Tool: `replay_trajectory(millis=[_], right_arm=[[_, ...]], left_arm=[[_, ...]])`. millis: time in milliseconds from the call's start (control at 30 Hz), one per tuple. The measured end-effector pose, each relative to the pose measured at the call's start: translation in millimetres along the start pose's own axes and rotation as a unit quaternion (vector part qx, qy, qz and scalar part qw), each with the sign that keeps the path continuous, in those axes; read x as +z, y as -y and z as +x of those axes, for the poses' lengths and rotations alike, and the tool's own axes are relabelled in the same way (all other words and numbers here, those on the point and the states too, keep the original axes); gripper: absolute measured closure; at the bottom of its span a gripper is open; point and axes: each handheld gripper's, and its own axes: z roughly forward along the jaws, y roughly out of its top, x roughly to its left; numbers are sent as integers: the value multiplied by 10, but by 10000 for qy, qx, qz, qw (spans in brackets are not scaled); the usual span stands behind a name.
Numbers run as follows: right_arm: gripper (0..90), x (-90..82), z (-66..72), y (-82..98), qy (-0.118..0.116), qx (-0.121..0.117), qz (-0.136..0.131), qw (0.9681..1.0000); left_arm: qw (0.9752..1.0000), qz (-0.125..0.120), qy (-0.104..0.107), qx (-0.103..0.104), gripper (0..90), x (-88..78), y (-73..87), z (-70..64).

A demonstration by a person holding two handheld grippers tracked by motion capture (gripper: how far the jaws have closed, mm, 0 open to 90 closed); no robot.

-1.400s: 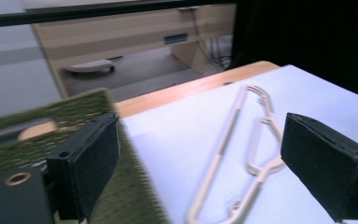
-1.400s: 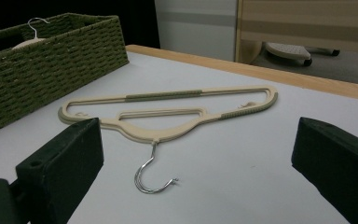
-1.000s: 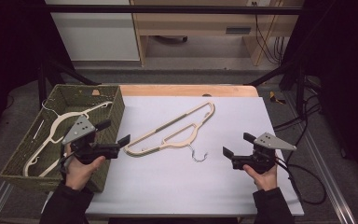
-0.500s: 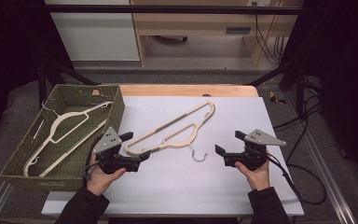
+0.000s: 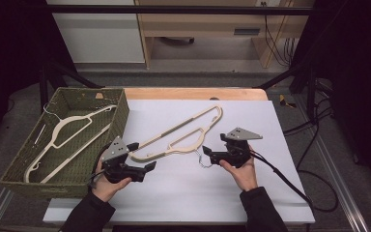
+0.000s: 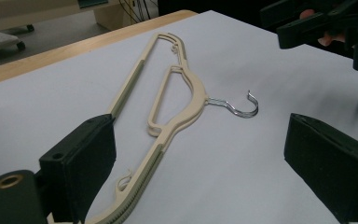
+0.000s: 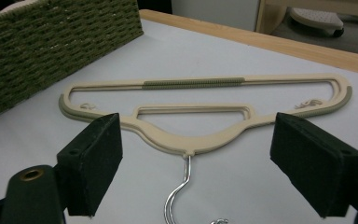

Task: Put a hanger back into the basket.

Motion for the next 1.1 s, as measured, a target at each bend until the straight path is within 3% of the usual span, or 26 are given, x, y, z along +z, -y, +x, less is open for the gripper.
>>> replay_trajectory(millis=[100, 267, 533, 767, 800, 1100], right_arm=[[213, 91, 4, -6, 5, 52, 28, 10000], [295, 363, -8, 32, 75, 97, 305, 9995], [398, 620, -31, 172, 211, 106, 713, 9972], [530, 775, -37, 279, 283, 148, 1000, 9945], [546, 791, -51, 298, 256, 61, 1040, 9942], [693, 888, -47, 367, 133, 156, 1247, 9920]], left_arm=[[10000, 12, 8, -1, 87, 5, 7, 4], [10000, 1, 21, -5, 88, 1, 9, 11], [10000, 5, 13, -5, 87, 8, 13, 14], [10000, -5, 11, -14, 87, 6, 12, 21], [10000, 0, 12, -12, 87, 8, 12, 21], [10000, 42, 45, -17, 87, 27, 20, 17]])
